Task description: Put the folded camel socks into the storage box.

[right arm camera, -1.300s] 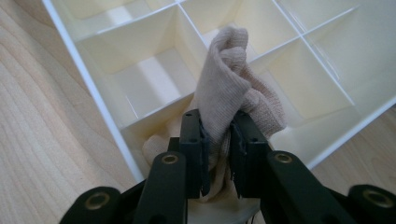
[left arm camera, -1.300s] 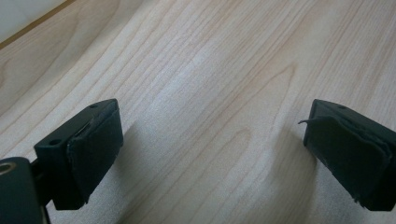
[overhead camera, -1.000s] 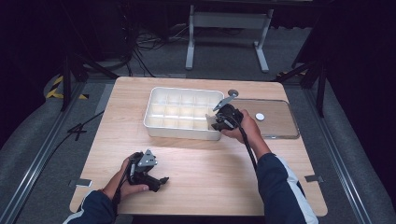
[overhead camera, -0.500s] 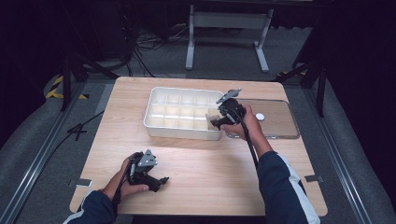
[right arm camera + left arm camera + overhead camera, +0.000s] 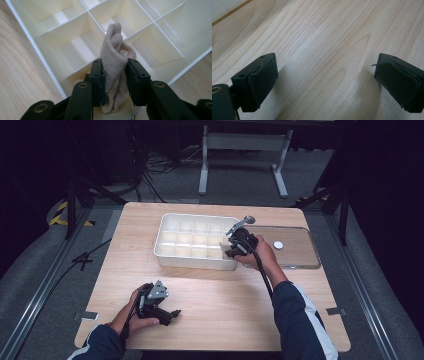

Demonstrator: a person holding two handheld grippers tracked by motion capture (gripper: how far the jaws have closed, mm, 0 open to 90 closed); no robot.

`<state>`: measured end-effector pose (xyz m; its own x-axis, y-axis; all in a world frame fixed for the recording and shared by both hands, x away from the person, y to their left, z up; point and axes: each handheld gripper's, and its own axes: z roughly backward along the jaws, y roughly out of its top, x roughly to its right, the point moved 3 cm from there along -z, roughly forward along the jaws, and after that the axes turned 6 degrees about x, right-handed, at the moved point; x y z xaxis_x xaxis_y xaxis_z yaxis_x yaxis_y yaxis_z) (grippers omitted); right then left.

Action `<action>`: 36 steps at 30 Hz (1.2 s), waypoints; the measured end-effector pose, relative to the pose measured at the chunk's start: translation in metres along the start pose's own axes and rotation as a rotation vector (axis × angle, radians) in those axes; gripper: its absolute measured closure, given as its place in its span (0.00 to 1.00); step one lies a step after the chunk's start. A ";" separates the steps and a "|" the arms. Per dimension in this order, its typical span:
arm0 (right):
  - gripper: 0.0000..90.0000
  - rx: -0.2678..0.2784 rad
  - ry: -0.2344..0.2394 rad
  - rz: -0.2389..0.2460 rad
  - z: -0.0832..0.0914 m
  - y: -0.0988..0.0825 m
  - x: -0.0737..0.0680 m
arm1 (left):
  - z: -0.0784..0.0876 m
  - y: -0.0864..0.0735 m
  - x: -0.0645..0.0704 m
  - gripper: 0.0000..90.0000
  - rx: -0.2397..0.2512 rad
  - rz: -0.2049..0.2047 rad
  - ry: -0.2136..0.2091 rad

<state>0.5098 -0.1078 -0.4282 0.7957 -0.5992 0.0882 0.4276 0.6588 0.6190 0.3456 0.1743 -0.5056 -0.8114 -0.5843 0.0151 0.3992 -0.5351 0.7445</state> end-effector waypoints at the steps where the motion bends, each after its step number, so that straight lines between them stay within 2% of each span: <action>1: 0.77 0.005 0.003 0.014 0.001 0.001 -0.001 | 0.000 0.000 0.000 0.06 0.000 0.000 0.000; 6: 0.81 0.004 0.023 0.019 0.001 0.000 -0.002 | 0.000 0.000 0.000 0.06 0.001 0.000 0.000; 12: 0.85 -0.028 0.044 0.060 -0.002 -0.002 -0.001 | 0.000 0.000 0.000 0.06 -0.001 0.001 0.001; 18: 0.85 -0.103 0.055 0.082 -0.009 0.000 -0.003 | -0.001 0.000 0.001 0.06 0.007 0.007 0.003; 23: 0.86 -0.142 0.087 0.048 -0.016 0.000 0.002 | -0.001 0.000 0.000 0.06 0.003 0.002 0.004; 28: 0.85 -0.184 0.087 0.062 -0.018 0.004 0.002 | -0.001 0.000 0.001 0.05 0.005 0.004 0.004; 36: 0.85 -0.191 0.104 0.028 -0.023 0.001 0.004 | -0.001 0.000 0.000 0.06 0.000 0.000 0.004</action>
<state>0.5235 -0.0991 -0.4450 0.8440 -0.5361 0.0165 0.4704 0.7547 0.4574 0.3456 0.1737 -0.5059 -0.8100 -0.5864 0.0123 0.3987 -0.5350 0.7448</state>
